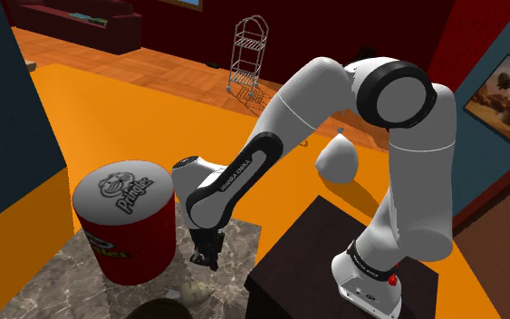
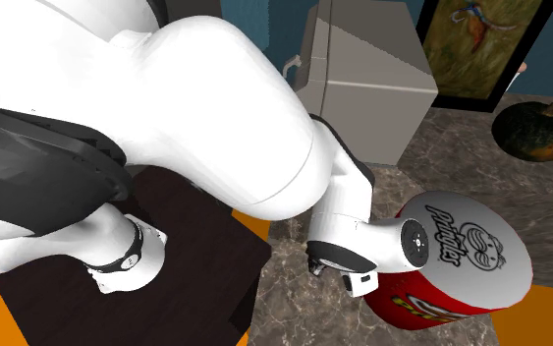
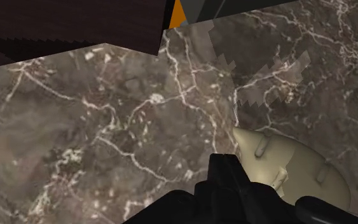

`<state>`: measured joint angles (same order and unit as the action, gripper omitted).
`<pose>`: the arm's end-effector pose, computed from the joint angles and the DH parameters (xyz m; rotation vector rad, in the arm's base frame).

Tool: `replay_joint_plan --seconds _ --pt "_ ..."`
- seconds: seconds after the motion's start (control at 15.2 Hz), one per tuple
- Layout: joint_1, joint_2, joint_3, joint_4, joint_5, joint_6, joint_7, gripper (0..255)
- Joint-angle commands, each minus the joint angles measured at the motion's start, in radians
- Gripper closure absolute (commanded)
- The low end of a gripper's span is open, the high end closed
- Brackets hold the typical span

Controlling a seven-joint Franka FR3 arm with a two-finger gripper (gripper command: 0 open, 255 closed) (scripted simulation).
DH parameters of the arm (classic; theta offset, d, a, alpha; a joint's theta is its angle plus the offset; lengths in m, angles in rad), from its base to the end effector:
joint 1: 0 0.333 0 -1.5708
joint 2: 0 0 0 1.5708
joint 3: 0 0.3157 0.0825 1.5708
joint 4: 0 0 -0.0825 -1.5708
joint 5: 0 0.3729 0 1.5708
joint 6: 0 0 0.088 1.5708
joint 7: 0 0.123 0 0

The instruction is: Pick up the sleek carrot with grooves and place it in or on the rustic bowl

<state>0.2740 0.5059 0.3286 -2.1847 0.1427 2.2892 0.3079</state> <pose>0.4032 0.2977 0.1367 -2.9948 -0.2569 0.6926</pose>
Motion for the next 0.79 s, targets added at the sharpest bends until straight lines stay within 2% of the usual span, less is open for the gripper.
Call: replay_joint_plan --seconds 0.0,0.07,0.13,0.59,0.73 --pt "0.000 0.000 0.000 0.000 0.000 0.000 0.000 255" --pt "0.000 0.000 0.000 0.000 0.000 0.000 0.000 255" --pt "0.000 0.000 0.000 0.000 0.000 0.000 0.000 0" --pt "0.268 0.082 -0.065 0.094 -0.321 0.192 0.116 0" --pt "0.293 0.099 -0.078 0.101 -0.348 0.214 0.129 0"
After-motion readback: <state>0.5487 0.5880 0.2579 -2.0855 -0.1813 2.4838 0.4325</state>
